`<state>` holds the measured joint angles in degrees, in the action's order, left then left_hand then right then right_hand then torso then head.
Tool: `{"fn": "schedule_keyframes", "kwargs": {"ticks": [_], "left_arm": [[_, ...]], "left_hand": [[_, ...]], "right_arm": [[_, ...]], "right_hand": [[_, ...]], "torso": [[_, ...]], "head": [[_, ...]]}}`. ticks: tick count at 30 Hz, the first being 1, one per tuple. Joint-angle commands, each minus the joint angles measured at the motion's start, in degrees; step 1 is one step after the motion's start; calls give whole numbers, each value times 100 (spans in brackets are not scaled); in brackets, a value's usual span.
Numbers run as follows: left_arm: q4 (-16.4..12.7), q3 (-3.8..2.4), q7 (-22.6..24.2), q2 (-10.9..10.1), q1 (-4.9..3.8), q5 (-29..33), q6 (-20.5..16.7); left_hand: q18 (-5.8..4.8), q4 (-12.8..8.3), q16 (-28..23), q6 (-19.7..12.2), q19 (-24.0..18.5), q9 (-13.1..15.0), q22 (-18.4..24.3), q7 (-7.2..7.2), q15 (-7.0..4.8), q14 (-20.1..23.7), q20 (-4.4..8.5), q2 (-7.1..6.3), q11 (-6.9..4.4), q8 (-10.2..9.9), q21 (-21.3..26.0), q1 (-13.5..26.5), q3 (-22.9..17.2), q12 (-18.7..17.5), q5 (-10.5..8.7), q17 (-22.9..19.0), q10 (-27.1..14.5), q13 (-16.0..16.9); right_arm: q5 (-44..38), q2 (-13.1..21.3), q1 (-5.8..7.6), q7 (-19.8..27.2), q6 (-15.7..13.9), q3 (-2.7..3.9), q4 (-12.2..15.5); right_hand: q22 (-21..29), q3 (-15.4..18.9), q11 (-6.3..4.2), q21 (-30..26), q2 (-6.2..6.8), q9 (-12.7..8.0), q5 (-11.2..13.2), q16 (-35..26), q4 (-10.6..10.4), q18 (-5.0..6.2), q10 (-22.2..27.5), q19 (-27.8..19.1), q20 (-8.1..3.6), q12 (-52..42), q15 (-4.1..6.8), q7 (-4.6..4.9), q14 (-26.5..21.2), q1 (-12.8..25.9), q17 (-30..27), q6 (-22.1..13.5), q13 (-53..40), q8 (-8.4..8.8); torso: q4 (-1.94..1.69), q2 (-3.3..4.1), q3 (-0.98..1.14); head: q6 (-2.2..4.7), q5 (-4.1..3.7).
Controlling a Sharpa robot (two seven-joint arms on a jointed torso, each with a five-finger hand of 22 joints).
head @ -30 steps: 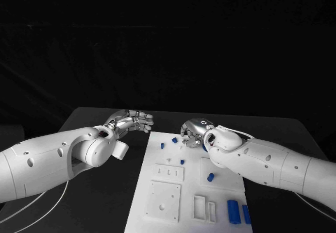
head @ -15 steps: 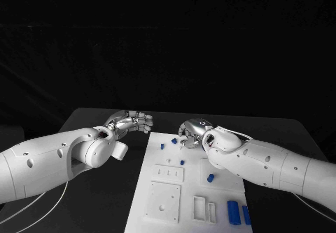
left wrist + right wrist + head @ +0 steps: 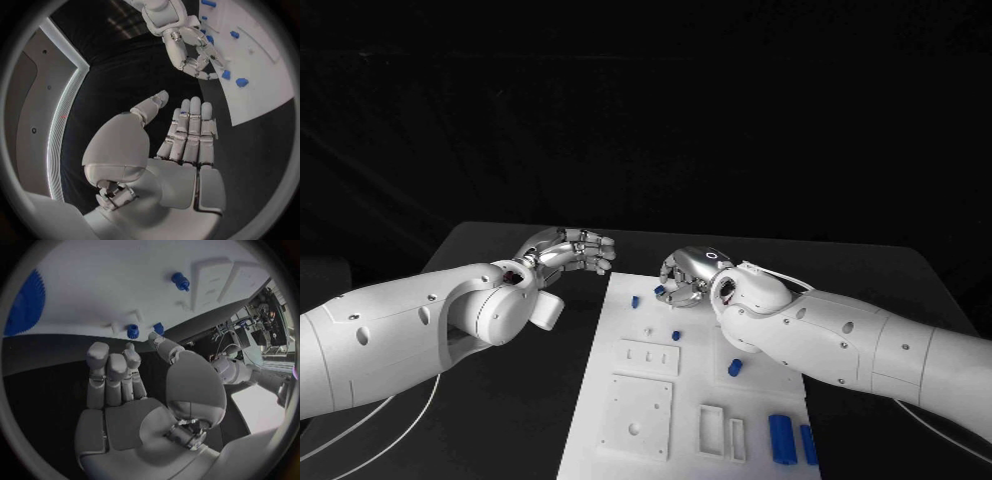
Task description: Assemble the parts on the task board
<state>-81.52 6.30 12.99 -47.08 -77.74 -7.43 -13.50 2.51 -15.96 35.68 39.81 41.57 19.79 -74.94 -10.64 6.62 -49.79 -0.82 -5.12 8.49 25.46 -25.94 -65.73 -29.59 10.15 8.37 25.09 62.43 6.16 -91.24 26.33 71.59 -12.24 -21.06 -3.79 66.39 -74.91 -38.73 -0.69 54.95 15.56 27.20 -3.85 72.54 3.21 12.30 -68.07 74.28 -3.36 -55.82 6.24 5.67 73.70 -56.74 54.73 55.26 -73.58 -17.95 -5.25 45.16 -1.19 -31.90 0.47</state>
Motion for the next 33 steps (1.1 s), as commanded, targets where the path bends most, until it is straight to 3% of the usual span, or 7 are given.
{"fn": "schedule_keyframes", "kwargs": {"ticks": [1,6,19,23,28,33], "left_arm": [[-19,-5,28,6,-8,-13,89],[-25,-5,19,1,-8,-14,94],[-31,-5,13,2,-13,-15,96],[-30,-5,10,4,-16,-16,101],[-29,-5,5,13,-19,-18,110],[-29,-5,2,12,-21,-21,113]], "left_hand": [[90,-6,28,-37,-39,-9,-112,-137,9,40,-12,-21,1,-37,-32,47,-37,-35,-11,-7,-52,5],[90,-6,28,-37,-40,-9,-112,-137,9,40,-12,-22,1,-36,-33,47,-37,-36,-12,-7,-52,5],[90,-5,30,-37,-41,-9,-112,-138,10,41,-13,-23,2,-36,-34,49,-37,-37,-13,-9,-52,7],[90,-5,30,-37,-41,-9,-112,-138,10,42,-13,-23,1,-36,-35,49,-38,-38,-14,-9,-52,7],[90,-5,31,-38,-42,-9,-112,-138,10,42,-13,-23,1,-36,-35,48,-38,-38,-14,-10,-52,8],[91,-5,31,-38,-42,-9,-112,-138,10,43,-13,-24,2,-36,-36,48,-38,-39,-14,-11,-52,8]], "right_arm": [[-110,-52,-1,-459,542,0,-28],[-245,-116,-1,-735,561,0,-60],[-409,-239,-2,-879,485,0,-111],[-409,-303,-2,-788,477,0,-184],[-423,-381,-3,-715,458,0,-308],[-440,-405,-6,-678,443,-1,-353]], "right_hand": [[-94,66,62,-3,20,2,16,-35,-214,270,192,-32,-12,-40,-4,65,-3,248,20,97,18,26],[-106,93,32,16,60,17,71,-38,-595,270,192,-40,-28,-79,22,34,11,570,66,171,41,2],[-114,80,-9,78,94,54,104,-12,-665,270,147,-12,-70,-136,59,-6,26,489,133,249,61,-41],[-114,49,-14,99,96,67,104,-13,-552,270,146,-12,-84,-148,65,-11,28,291,155,248,72,-45],[-111,-5,-5,122,74,83,105,-25,-163,255,166,-30,-90,-160,56,-2,29,-223,180,223,89,-39],[-105,-82,8,131,52,91,105,-41,54,269,181,-42,-62,-166,42,11,33,-495,195,205,106,-30]], "torso": [[-4,3,2],[0,5,1],[-6,6,4],[-2,5,7],[-4,9,8],[1,9,11]], "head": [[3,-4],[-4,-8],[-18,1],[-21,5],[-23,12],[-33,18]]}}
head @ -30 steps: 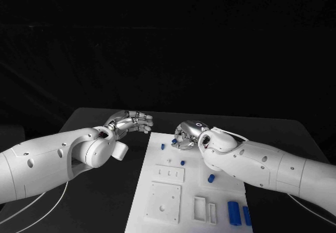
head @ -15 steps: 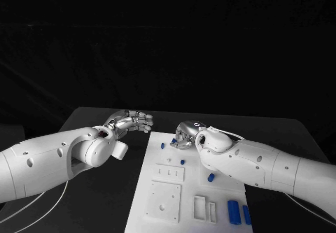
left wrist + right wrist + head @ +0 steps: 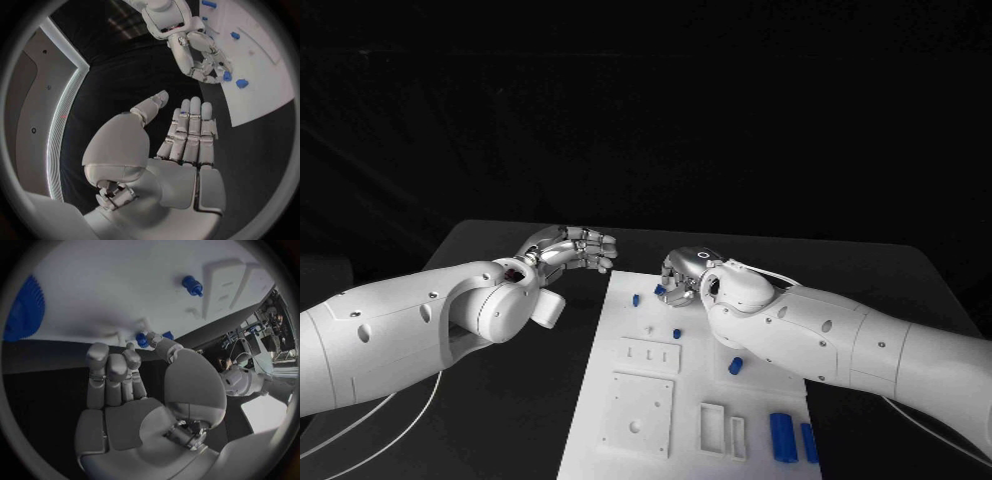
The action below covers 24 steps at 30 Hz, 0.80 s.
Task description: Assemble the parts on the task board
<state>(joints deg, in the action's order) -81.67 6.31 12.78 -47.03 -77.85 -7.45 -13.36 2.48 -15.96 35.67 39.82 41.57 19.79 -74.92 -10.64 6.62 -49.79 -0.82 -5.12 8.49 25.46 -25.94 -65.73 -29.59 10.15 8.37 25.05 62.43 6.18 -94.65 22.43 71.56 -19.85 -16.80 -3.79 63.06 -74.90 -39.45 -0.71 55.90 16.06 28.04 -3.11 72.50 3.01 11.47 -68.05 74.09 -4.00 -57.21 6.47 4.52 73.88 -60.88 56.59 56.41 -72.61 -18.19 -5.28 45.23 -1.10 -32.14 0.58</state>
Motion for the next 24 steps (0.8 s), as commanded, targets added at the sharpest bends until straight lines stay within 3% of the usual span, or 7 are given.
{"fn": "schedule_keyframes", "kwargs": {"ticks": [1,12,24], "left_arm": [[-13,-5,23,9,-11,-20,100],[-11,-5,19,12,-18,-26,99],[-7,-5,19,18,-26,-30,102]], "left_hand": [[93,-5,31,-39,-43,-9,-114,-138,10,43,-13,-24,2,-36,-36,48,-38,-39,-14,-7,-52,7],[93,-6,33,-41,-44,-9,-114,-138,10,44,-13,-25,2,-38,-37,46,-40,-40,-14,-8,-53,8],[94,-8,35,-45,-45,-10,-114,-139,10,44,-13,-27,2,-39,-39,42,-42,-42,-15,-9,-53,9]], "right_arm": [[-100,-18,-4,92,14,-1,-25],[-84,-68,-11,218,0,-8,-41],[-44,-109,-23,260,10,-16,-65]], "right_hand": [[-105,-19,12,38,3,8,31,-39,115,353,182,-25,9,-29,16,129,17,-120,13,86,12,-4],[-101,-63,18,51,-50,23,31,-53,284,353,185,-32,47,-48,7,133,24,-246,35,100,31,-8],[-101,-45,18,58,-51,29,31,-55,311,353,184,-32,61,-57,6,133,28,-225,44,111,35,-13]], "torso": [[6,0,3],[6,-5,2],[5,-4,-1]], "head": [[-13,8],[-23,14],[-24,9]]}}
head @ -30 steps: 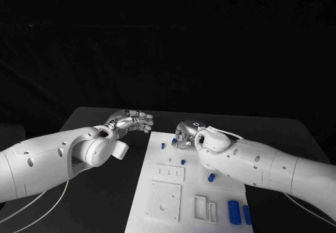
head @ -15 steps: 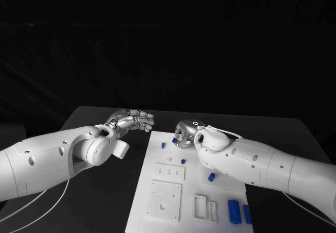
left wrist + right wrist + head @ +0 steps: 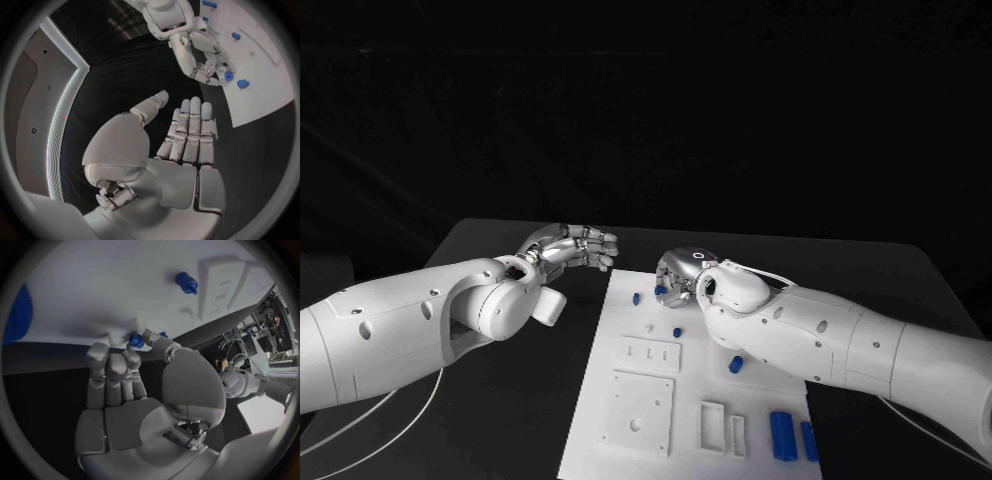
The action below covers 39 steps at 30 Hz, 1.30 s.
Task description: Assemble the parts on the task board
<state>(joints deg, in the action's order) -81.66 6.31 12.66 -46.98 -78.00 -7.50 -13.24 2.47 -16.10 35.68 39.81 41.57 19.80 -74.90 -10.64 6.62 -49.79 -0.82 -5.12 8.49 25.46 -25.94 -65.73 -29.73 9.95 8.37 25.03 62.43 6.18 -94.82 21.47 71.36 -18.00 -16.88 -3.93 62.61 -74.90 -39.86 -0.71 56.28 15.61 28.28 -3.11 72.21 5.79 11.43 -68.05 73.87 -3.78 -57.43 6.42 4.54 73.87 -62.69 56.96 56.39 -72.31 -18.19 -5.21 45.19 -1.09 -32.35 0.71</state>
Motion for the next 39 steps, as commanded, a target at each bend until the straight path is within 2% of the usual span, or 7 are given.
{"fn": "schedule_keyframes", "kwargs": {"ticks": [1,10,20,22,33,37,39], "left_arm": [[-7,-5,29,13,-11,-25,91],[2,-5,33,19,-13,-26,89],[-11,-5,32,5,-22,-27,88],[-4,-5,31,9,-22,-29,89],[-4,-5,36,0,-23,-30,85],[-6,-5,38,-19,-23,-30,80],[-9,-5,40,-28,-23,-30,79]], "left_hand": [[95,6,35,-45,-45,-10,-115,-139,10,44,-13,-26,2,-39,-39,42,-28,-22,-15,-7,-53,9],[95,6,36,-46,-46,-10,-115,-140,10,44,-13,-26,2,-40,-41,42,-29,-23,-15,-8,-52,10],[95,7,38,-46,-46,-10,-115,-140,10,44,-13,-26,2,-40,-42,42,-30,-24,-15,-9,-52,11],[95,7,38,-46,-46,-10,-115,-140,10,45,-13,-26,2,-39,-42,42,-30,-24,-15,-9,-52,12],[95,7,39,-46,-47,-10,-115,-141,10,45,-14,-25,2,-39,-44,42,-31,-25,-15,-10,-51,13],[95,8,40,-47,-47,-10,-115,-141,10,45,-14,-25,2,-39,-44,42,-31,-25,-15,-11,-51,13],[96,8,40,-47,-47,-10,-115,-141,10,45,-14,-25,2,-39,-45,42,-31,-25,-15,-11,-51,13]], "right_arm": [[-8,-19,-3,79,30,-2,-31],[-2,-13,-7,117,37,-2,-44],[19,66,-8,348,-237,-2,19],[19,75,-8,407,-306,-2,30],[95,282,-8,553,-669,6,259],[155,427,-8,625,-723,146,442],[206,548,-6,641,-508,212,572]], "right_hand": [[-101,-4,18,20,-8,6,32,-26,34,357,184,-10,39,-35,11,131,29,-42,7,113,6,-13],[-93,-32,13,24,-151,19,31,-38,-67,357,184,-4,62,-48,13,125,36,83,23,144,24,-23],[-110,-22,-49,73,-734,77,31,-29,181,357,142,-26,67,-114,67,57,37,65,78,302,28,-105],[-110,-14,-62,84,-789,88,31,-26,231,357,124,-27,67,-136,78,44,37,88,90,333,23,-120],[-104,-28,-90,106,-825,110,31,-18,350,357,73,-15,60,-176,104,15,41,108,116,390,19,-147],[-101,-56,-95,109,-795,114,31,-20,363,357,64,-12,59,-179,109,10,41,111,120,402,22,-150],[-100,-62,-96,109,-788,115,31,-21,364,357,63,-10,58,-180,111,9,42,114,121,405,22,-151]], "torso": [[-1,0,-1],[-1,-3,-1],[4,4,5],[-1,4,6],[11,-6,6],[14,-8,9],[20,-13,5]], "head": [[-2,-3],[-7,6],[-4,19],[-6,18],[7,24],[11,29],[22,29]]}}
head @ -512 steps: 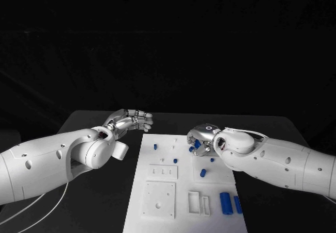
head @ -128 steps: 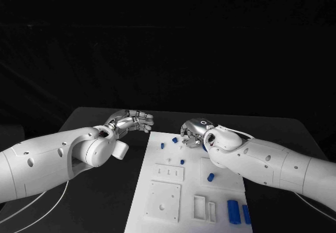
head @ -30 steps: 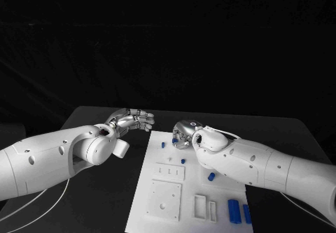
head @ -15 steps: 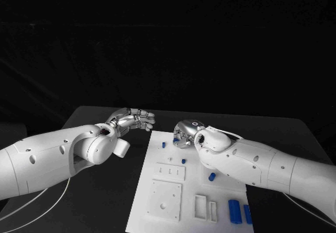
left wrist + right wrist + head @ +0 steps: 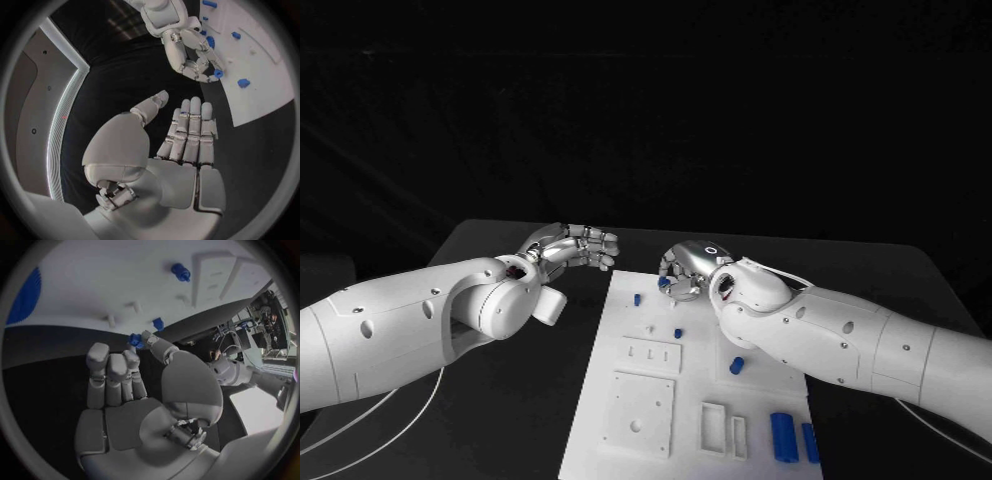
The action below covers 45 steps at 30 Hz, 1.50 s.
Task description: Assemble the parts on the task board
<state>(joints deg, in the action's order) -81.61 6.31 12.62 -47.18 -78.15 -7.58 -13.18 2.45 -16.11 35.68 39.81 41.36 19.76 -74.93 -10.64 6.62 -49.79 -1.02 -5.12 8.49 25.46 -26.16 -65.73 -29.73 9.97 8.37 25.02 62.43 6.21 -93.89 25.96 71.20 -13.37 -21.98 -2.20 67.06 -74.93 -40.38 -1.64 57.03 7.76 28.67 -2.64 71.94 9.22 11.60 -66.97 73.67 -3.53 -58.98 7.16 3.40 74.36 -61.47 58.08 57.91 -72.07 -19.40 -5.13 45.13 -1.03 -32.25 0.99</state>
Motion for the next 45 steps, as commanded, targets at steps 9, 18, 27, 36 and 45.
{"fn": "schedule_keyframes", "kwargs": {"ticks": [9,18,27,36,45], "left_arm": [[-39,-5,45,-57,-8,-22,58],[-48,-5,46,-78,-8,-22,73],[-59,-5,46,-89,-8,-22,76],[-64,-5,45,-88,-8,-22,76],[-65,-5,40,-83,-18,-22,75]], "left_hand": [[97,9,41,-48,-27,-6,-112,-141,11,45,6,-29,3,-39,-23,46,-29,-29,-15,-11,-53,11],[97,11,42,-49,-27,-6,-112,-141,11,46,6,-30,4,-40,-24,49,-29,-31,-15,-12,-54,11],[98,11,44,-49,-28,-6,-112,-141,11,46,6,-30,4,-39,-25,48,-29,-31,-15,-12,-54,12],[98,10,44,-49,-28,-6,-112,-141,11,46,6,-30,4,-39,-26,48,-30,-32,-15,-13,-54,13],[99,10,46,-49,-29,-6,-111,-141,11,47,6,-31,3,-39,-27,47,-31,-33,-14,-14,-53,14]], "right_arm": [[145,474,12,233,208,111,342],[-4,623,11,238,573,110,287],[-67,607,11,132,668,110,205],[-164,404,11,21,740,99,-4],[-189,263,11,-96,759,64,-99]], "right_hand": [[-90,-31,-2,32,18,76,-16,-3,-13,340,-44,9,37,-19,37,125,-8,55,12,245,5,-20],[-88,-57,-3,30,33,77,-16,-8,-3,340,-42,7,35,-17,38,124,-8,46,13,247,8,-19],[-85,-76,0,28,39,76,-17,-13,-20,340,-39,4,37,-13,36,127,-7,65,15,240,11,-11],[-83,-105,1,26,45,76,-16,-17,-19,340,-35,1,36,-11,35,129,-7,58,16,237,13,-7],[-82,-129,3,25,35,77,-17,-21,-24,340,-33,0,36,-11,34,130,-6,57,17,236,15,-5]], "torso": [[41,-14,15],[48,-17,21],[35,-9,9],[29,-7,6],[36,-8,12]], "head": [[40,9],[43,29],[37,11],[23,8],[-7,38]]}}
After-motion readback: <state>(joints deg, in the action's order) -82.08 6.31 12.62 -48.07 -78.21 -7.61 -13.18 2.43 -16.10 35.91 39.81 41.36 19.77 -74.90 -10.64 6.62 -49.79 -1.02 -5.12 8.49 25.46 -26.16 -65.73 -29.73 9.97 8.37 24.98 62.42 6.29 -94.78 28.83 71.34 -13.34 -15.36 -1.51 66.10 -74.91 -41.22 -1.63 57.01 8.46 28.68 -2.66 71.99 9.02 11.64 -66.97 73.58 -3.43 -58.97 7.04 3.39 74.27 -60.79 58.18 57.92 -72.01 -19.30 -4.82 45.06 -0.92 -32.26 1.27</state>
